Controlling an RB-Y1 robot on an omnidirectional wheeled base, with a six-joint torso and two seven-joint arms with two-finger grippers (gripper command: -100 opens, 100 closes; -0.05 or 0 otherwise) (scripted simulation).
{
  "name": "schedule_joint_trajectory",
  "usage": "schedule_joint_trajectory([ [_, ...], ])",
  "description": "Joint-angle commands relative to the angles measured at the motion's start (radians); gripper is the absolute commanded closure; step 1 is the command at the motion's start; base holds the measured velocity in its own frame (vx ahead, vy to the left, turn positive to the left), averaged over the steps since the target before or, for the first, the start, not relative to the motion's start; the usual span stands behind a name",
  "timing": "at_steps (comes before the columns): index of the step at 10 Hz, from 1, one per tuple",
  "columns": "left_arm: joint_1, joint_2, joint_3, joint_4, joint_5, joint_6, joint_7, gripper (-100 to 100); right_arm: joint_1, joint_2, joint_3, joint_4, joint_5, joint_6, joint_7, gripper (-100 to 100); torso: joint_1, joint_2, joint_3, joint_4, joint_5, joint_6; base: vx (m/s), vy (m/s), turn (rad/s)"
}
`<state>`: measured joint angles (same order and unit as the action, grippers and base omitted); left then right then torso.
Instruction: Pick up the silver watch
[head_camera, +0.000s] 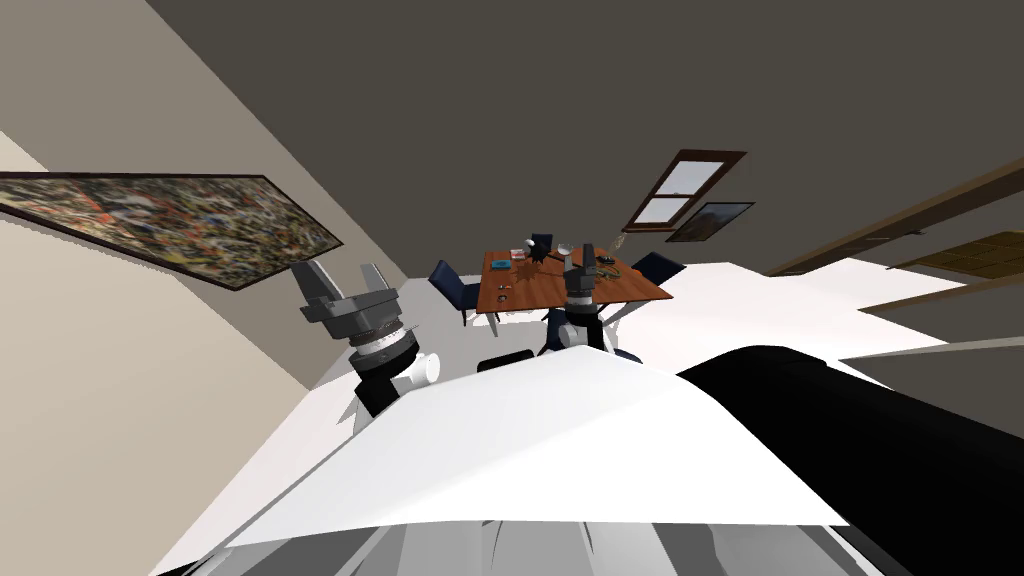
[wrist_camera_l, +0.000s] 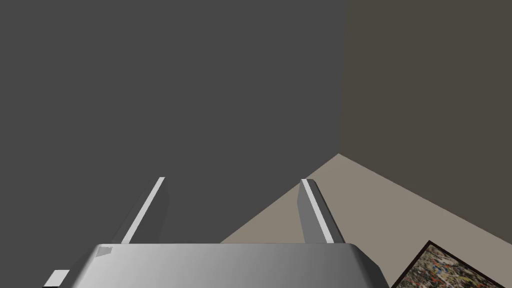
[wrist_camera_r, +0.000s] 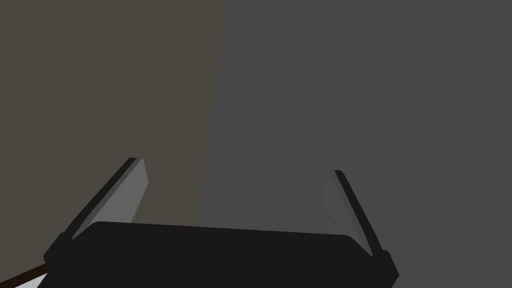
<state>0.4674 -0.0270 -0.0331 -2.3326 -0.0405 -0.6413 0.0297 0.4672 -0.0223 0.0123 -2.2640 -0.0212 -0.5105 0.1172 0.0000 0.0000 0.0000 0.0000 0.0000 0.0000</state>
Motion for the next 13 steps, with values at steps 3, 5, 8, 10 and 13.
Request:
schedule_joint_trajectory([
  [3, 0.0, 0.0, 0.0, 0.0, 0.0, 0.0, 0.0, 0, -0.04, -0.082, -0.001, 0.073, -0.045, 0.059, -0.061, -100, 0.001, -0.001, -0.001, 0.0, 0.0, 0.0, 0.022, 0.022, -0.028],
  [5, 0.0, 0.0, 0.0, 0.0, 0.0, 0.0, 0.0, 0, -0.065, -0.102, -0.002, 0.116, -0.074, 0.097, -0.099, -100, 0.002, -0.003, -0.002, -0.001, 0.0, 0.0, 0.048, 0.043, -0.031],
  [8, 0.0, 0.0, 0.0, 0.0, 0.0, 0.0, 0.0, 0, -0.108, -0.124, -0.004, 0.192, -0.126, 0.163, -0.168, -100, 0.002, -0.003, -0.002, -0.001, 0.0, 0.0, 0.033, 0.033, -0.036],
  [10, 0.0, 0.0, 0.0, 0.0, 0.0, 0.0, 0.0, 0, -0.141, -0.134, -0.005, 0.245, -0.165, 0.213, -0.221, -100, 0.002, -0.003, -0.002, -0.001, 0.0, 0.0, 0.043, 0.041, -0.048],
  [13, 0.0, 0.0, 0.0, 0.0, 0.0, 0.0, 0.0, 0, -0.194, -0.141, -0.007, 0.343, -0.229, 0.291, -0.303, -100, 0.003, -0.004, -0.002, -0.001, 0.001, 0.0, 0.049, 0.049, -0.041],
])
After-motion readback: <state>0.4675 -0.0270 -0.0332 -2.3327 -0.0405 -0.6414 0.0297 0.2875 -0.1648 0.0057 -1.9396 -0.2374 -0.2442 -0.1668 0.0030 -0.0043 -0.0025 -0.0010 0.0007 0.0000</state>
